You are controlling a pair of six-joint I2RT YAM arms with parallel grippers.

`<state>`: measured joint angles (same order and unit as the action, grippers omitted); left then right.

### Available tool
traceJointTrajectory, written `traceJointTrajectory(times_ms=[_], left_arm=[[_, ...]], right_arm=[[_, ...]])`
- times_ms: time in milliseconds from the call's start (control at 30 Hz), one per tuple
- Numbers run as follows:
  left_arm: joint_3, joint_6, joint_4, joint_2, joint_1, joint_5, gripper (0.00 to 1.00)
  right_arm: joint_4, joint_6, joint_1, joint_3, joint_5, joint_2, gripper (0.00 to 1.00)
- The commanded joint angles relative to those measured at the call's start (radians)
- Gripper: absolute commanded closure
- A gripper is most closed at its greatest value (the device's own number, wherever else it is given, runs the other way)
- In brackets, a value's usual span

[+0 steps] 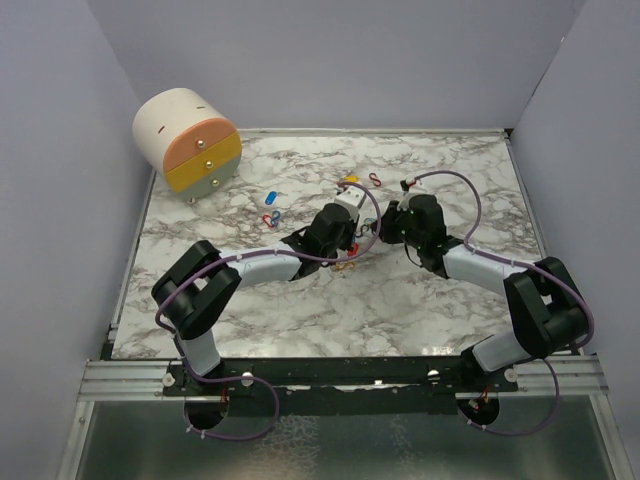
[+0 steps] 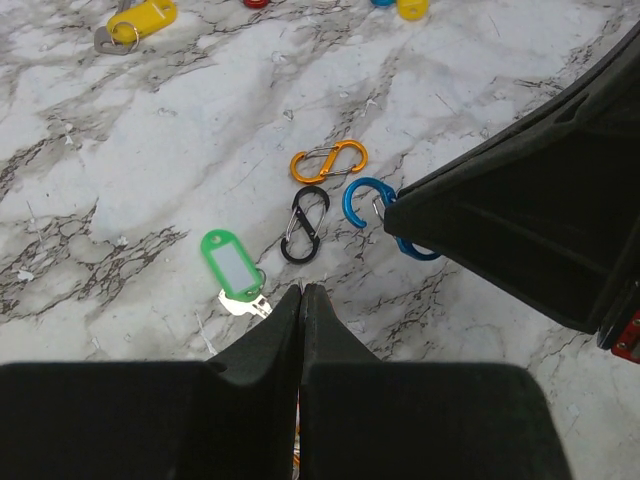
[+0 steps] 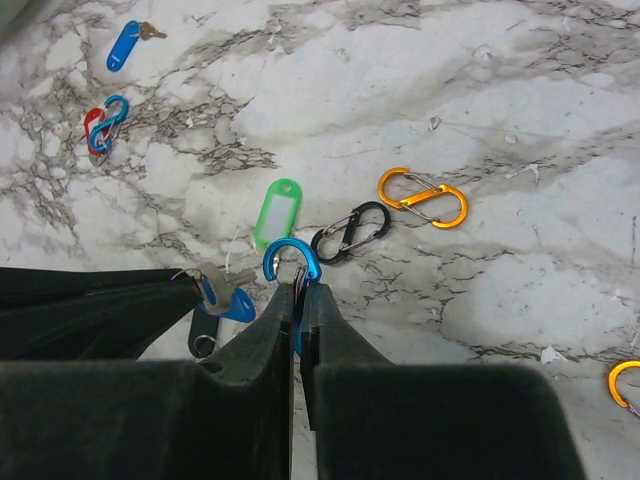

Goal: Put the keys on the keyring

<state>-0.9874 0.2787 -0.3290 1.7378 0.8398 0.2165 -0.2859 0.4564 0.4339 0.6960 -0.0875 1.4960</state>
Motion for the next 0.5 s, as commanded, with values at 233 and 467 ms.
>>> traceJointTrajectory(times_ms=[233,467], left_arm=[[-0.022,-0.024,-0.030,0.008,0.005,0.003,0.98],[-0.005,-0.123,-0.037,0.002,0.000,-0.056,0.99]], right_arm=[[-0.023,0.010,0.025,-0.011,-0.021,-0.030,0.99],[0.019,-0.011,0.028,-0.003,-0.022,-0.058,1.00]])
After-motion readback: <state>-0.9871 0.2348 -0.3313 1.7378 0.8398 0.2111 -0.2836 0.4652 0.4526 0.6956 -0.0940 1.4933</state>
